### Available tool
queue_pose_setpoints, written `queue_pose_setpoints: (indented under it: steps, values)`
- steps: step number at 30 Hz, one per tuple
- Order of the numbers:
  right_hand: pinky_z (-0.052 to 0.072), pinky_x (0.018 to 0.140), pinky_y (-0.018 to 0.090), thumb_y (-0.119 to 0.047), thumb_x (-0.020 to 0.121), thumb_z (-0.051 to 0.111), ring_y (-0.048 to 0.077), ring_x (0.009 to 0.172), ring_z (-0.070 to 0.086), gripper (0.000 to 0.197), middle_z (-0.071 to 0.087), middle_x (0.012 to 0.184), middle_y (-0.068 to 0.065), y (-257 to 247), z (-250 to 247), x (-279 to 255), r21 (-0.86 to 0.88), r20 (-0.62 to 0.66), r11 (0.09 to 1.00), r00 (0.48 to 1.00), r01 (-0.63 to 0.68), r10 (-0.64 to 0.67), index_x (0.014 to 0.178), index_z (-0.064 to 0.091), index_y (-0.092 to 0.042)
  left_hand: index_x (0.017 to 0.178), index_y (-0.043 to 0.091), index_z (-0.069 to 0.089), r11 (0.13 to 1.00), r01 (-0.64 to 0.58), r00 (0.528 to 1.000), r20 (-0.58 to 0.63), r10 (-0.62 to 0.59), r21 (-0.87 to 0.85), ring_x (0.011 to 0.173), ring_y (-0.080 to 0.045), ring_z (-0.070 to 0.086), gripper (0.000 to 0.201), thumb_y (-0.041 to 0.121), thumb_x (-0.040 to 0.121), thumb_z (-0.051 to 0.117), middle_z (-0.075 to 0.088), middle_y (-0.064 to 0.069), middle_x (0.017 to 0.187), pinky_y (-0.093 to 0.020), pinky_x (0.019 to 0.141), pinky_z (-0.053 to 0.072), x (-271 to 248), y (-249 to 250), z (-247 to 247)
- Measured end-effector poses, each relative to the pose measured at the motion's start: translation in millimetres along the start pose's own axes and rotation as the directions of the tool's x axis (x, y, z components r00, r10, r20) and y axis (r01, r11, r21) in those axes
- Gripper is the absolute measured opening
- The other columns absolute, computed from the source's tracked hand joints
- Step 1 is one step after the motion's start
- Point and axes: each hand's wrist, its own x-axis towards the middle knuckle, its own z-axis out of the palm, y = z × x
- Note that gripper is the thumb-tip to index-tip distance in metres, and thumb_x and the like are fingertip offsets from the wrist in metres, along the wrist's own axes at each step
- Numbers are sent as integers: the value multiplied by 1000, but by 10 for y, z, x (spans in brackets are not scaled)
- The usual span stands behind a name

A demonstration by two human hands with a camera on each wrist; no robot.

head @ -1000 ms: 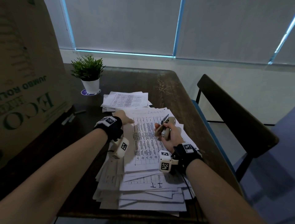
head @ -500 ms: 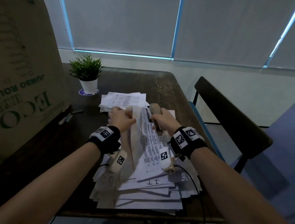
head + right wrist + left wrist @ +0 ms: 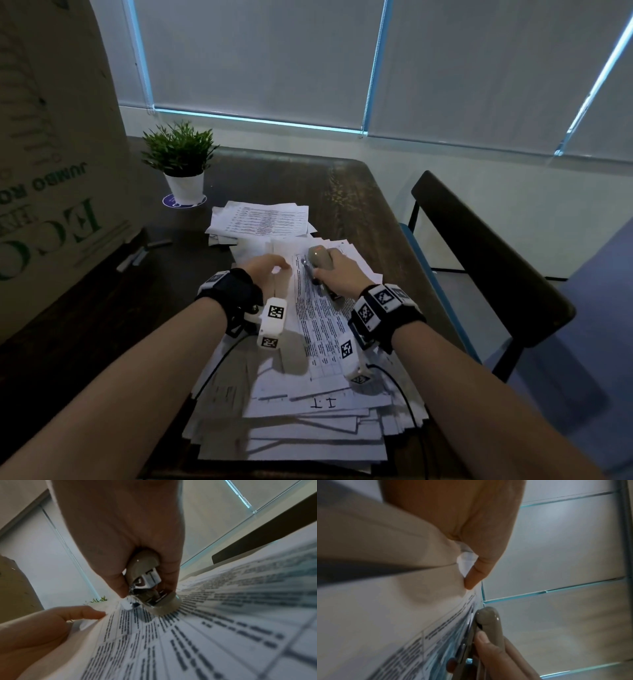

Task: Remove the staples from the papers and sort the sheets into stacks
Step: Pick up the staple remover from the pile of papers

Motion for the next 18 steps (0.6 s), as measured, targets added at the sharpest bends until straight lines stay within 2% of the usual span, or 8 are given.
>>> queue_pose_setpoints:
  steps: [2,6,9,11,13,14,16,18]
  values:
    - [36,81,29,-27,95,58,28,113,54,44,57,128,12,-16,40,33,-42,12,999,1000,18,-18,133,45,-10,95,4,51,1000,0,1000,-14,1,26,59,-27,54,8,9,90,53,53,-14,82,-32,60,47,29,-8,-22]
    - [35,80,28,-25,95,57,29,116,54,44,57,129,14,-57,95,91,-60,2,998,999,32,-32,134,44,-8,105,1,52,998,-17,999,-31,19,63,63,-27,55,19,7,88,57,56,-15,84,-34,61,47,18,-22,-27]
    - [38,84,29,-21,96,54,31,120,52,43,54,131,16,-108,102,106,-105,31,994,999,26,-23,134,43,-5,113,-3,60,994,-61,997,-41,65,95,75,-28,63,38,18,82,70,67,-14,93,-36,73,50,175,-85,-40]
    - [39,92,33,-16,98,50,35,122,50,38,51,132,19,-164,84,88,-151,53,988,998,41,-33,132,42,-2,109,-3,63,994,-47,997,-59,52,94,70,-24,61,39,21,80,73,67,-11,92,-35,74,49,234,-108,-47]
    - [39,96,36,-15,101,45,38,123,48,36,48,134,23,-211,63,69,-192,86,979,995,66,-50,133,42,0,101,-1,63,996,-43,997,-57,48,76,58,-19,56,25,17,84,69,62,-10,88,-32,68,47,199,-107,-28]
    - [39,97,36,-14,102,44,38,124,48,35,47,135,23,-227,54,64,-209,101,975,993,74,-54,134,42,0,103,-2,63,996,-38,998,-52,42,76,59,-20,56,25,15,86,68,62,-11,90,-31,69,46,190,-106,-22]
    - [40,96,36,-13,102,43,38,125,48,35,45,137,24,-242,42,67,-237,121,968,991,86,-58,135,42,0,118,-5,59,995,-17,998,-56,23,96,80,-30,61,38,15,86,67,64,-17,105,-35,82,46,204,-110,-25]
    - [40,96,35,-13,101,43,37,124,48,35,46,137,24,-240,40,70,-246,134,965,989,90,-58,134,43,-1,123,-5,56,995,0,998,-64,6,98,103,-32,59,44,17,87,66,59,-23,124,-36,91,43,225,-104,-23]
